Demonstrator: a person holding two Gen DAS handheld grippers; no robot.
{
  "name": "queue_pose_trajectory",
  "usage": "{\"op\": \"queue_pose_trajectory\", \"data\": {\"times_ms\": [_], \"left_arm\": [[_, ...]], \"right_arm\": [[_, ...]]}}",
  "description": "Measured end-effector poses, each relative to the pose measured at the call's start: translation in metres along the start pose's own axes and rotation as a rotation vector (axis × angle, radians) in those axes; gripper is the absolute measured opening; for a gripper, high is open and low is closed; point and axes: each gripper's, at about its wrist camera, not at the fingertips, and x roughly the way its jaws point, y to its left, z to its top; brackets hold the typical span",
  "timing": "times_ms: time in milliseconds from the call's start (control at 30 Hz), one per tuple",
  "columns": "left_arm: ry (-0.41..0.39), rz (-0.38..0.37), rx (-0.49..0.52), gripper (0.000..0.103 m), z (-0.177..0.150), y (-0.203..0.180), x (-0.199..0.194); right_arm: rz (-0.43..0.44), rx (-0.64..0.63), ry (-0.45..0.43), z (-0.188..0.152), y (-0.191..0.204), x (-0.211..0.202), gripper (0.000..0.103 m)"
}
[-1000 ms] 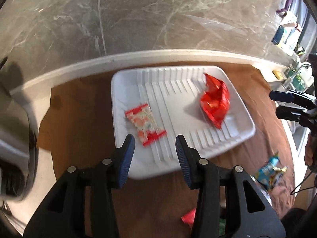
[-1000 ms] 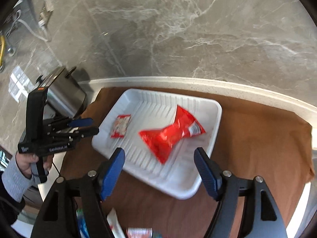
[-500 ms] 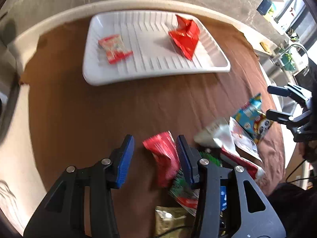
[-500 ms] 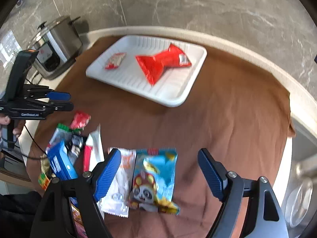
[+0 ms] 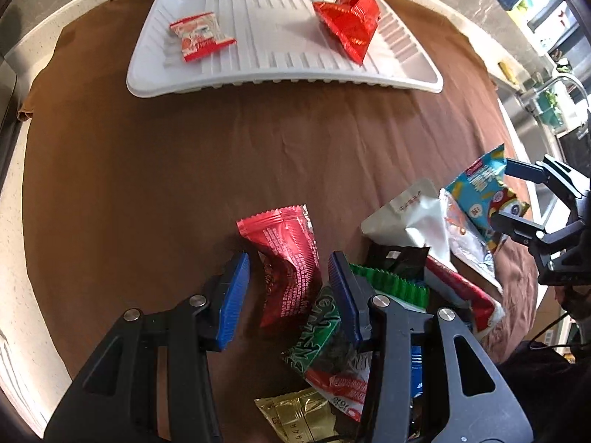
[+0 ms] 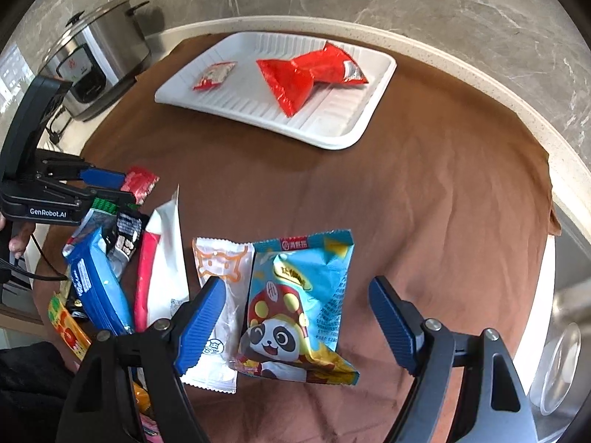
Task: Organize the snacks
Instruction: 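Grasp the red wrapper with the left tool while the right tool grasps the blue panda bag, then place the red wrapper in the tray with the left tool while the right tool places the panda bag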
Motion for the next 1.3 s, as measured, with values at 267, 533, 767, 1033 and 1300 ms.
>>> {"op": "queue_pose_trajectory", "data": {"times_ms": [267, 533, 767, 1033, 1300], "left_arm": [[-0.034, 0.056, 0.062, 0.042, -0.001, -0.011, 0.008], [-0.065, 0.077, 0.056, 0.026, -0.002, -0.011, 0.009], [-0.091, 0.043, 0.032, 0.024, -0.001, 0.0, 0.0], [-0.169, 0.003, -0.013, 0.024, 0.002, 0.015, -0.041], [-0.24, -0.028, -0.026, 0.024, 0.034, 0.028, -0.066]], "right_arm": [[0.013, -0.001, 0.041, -0.007, 0.004, 0.018, 0.062], [0.09, 0.078, 0.022, -0.008, -0.013, 0.012, 0.053], [0.179, 0.207, -0.019, 0.0, -0.032, 0.002, 0.052], [0.253, 0.298, -0.083, 0.018, -0.051, -0.016, 0.052], [0.313, 0.351, -0.151, 0.057, -0.064, -0.021, 0.052]]}}
